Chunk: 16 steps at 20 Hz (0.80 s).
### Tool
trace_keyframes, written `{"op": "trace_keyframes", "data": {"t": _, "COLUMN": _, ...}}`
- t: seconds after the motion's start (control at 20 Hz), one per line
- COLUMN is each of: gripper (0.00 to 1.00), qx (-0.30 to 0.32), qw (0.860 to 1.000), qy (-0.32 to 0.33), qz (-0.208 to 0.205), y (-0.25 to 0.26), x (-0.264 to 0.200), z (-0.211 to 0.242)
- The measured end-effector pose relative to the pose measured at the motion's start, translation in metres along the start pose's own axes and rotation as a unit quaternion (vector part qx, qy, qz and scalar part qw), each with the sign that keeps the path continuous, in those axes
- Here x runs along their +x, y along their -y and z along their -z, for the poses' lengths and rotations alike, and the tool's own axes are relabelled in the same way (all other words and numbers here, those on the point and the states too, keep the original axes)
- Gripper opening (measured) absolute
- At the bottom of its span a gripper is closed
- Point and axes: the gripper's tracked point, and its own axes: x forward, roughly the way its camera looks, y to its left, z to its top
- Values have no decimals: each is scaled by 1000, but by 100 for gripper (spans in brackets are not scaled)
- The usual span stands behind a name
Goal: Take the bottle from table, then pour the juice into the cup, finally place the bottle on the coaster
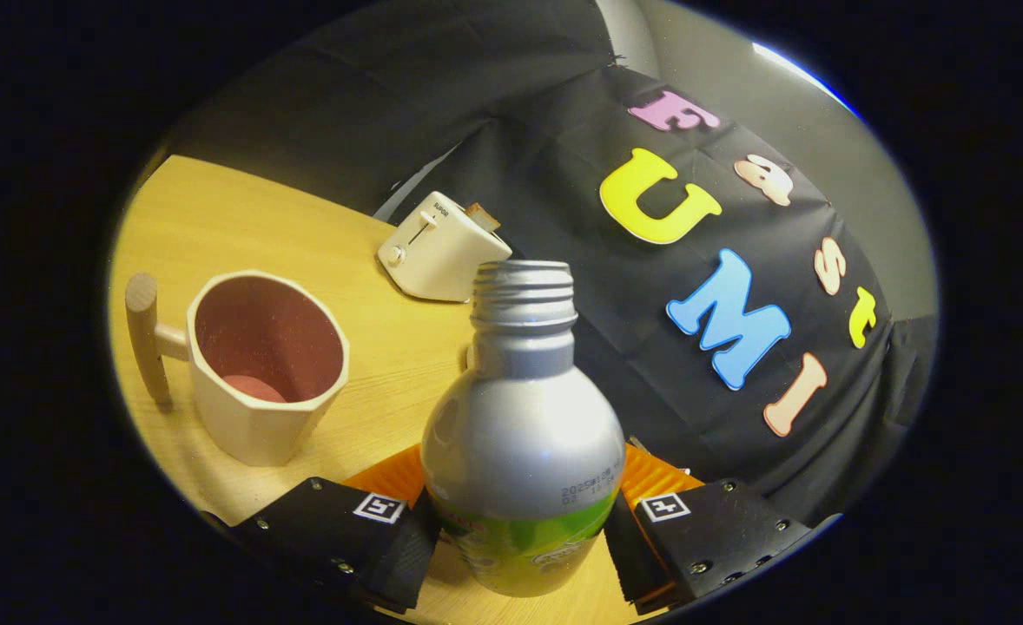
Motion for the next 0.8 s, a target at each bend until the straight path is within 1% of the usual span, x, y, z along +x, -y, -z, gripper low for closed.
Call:
{"op": "trace_keyframes", "data": {"t": 0.1, "gripper": 83, "qx": -40, "qw": 999, "qy": -5, "qz": 1, "y": 2, "x": 0, "z": 4}}
{"op": "trace_keyframes", "data": {"t": 0.2, "gripper": 83, "qx": -68, "qw": 998, "qy": -6, "qz": 2, "y": 3, "x": 0, "z": 7}}
{"op": "trace_keyframes", "data": {"t": 0.45, "gripper": 82, "qx": -104, "qw": 995, "qy": -8, "qz": -1, "y": -3, "x": 6, "z": 9}}
{"op": "trace_keyframes", "data": {"t": 0.8, "gripper": 82, "qx": -185, "qw": 983, "qy": 2, "qz": 14, "y": -2, "x": -1, "z": 5}}
